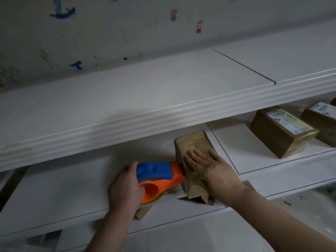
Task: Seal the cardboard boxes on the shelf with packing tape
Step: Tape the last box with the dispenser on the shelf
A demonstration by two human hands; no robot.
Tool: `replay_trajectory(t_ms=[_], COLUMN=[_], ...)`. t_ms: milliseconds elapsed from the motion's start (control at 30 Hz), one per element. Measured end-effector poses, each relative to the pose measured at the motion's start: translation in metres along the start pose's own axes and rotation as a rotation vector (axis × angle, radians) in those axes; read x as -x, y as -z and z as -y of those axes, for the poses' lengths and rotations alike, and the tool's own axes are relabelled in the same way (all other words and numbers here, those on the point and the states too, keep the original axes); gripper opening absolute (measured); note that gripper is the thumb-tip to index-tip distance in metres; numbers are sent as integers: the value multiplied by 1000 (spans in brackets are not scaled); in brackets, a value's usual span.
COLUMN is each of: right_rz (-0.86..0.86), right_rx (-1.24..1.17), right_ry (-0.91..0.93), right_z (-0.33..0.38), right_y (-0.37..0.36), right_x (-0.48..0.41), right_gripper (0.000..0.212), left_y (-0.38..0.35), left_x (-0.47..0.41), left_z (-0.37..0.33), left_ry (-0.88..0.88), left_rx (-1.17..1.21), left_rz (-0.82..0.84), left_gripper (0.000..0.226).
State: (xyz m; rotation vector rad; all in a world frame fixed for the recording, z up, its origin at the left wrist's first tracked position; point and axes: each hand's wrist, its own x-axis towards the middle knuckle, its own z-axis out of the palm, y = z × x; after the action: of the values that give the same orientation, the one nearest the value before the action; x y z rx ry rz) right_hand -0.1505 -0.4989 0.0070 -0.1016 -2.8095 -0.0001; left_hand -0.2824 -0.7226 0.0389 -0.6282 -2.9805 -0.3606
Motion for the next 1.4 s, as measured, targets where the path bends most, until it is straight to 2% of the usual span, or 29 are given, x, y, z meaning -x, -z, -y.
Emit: replay_trajectory(t_ms=[133,267,333,400,433,467,533,600,633,700,733,800,867,933,1033,1233,1300,1400], right_rz=[-126,-217,-271,-247,-243,-229,-164,-88,-44,36,86,167,162,151,160,235,236,257], right_rx=[-43,-205,-568,-1088,-1234,-1276,-1204,-934,-771,-516,-447,-480,-584,-529,-424,-398,-400,-393], right_ry=[47,-5,-169,-361,-420,-473,-579,-652,-633,-452,-361,-312,-392,-371,-263,-288,-302,-305], right_z=[-2,-6,-1,6,7,5,-2,-14,-19,-23,-22,-24,-29,-33,-32,-32,-33,-30], right_y=[-11,-10,-8,-12,-18,-26,-35,-34,-34,-33,-33,-40,-45,-49,-48,-43,-43,-40], right_x=[1,-1,-1,3,8,15,31,39,39,28,19,7,5,7,12,11,11,10], right_gripper=[61,60,60,63,63,61,60,69,83,115,122,123,119,112,111,116,117,115], left_y=[1,6,18,29,32,34,32,27,27,21,21,20,18,17,21,21,17,2], left_x=[-3,0,2,0,-1,-2,-4,-2,-1,-2,-2,-3,-9,-14,-33,-70,-76,-76], left_z=[0,0,-2,-9,-15,-24,-45,-65,-75,-90,-97,-106,-108,-100,-62,37,53,50], left_ry=[1,4,12,-46,-110,-171,-238,-284,-313,-378,-397,-421,-434,-418,-302,-91,-79,-122], left_rx=[36,56,67,10,-50,-122,-228,-293,-306,-331,-327,-323,-296,-276,-236,-202,-188,-202], left_rz=[38,-14,-72,-145,-182,-195,-133,-96,-111,-123,-117,-125,-73,-33,-58,1,21,87], left_gripper=[60,59,60,59,58,56,51,48,47,47,46,49,59,64,66,78,81,72])
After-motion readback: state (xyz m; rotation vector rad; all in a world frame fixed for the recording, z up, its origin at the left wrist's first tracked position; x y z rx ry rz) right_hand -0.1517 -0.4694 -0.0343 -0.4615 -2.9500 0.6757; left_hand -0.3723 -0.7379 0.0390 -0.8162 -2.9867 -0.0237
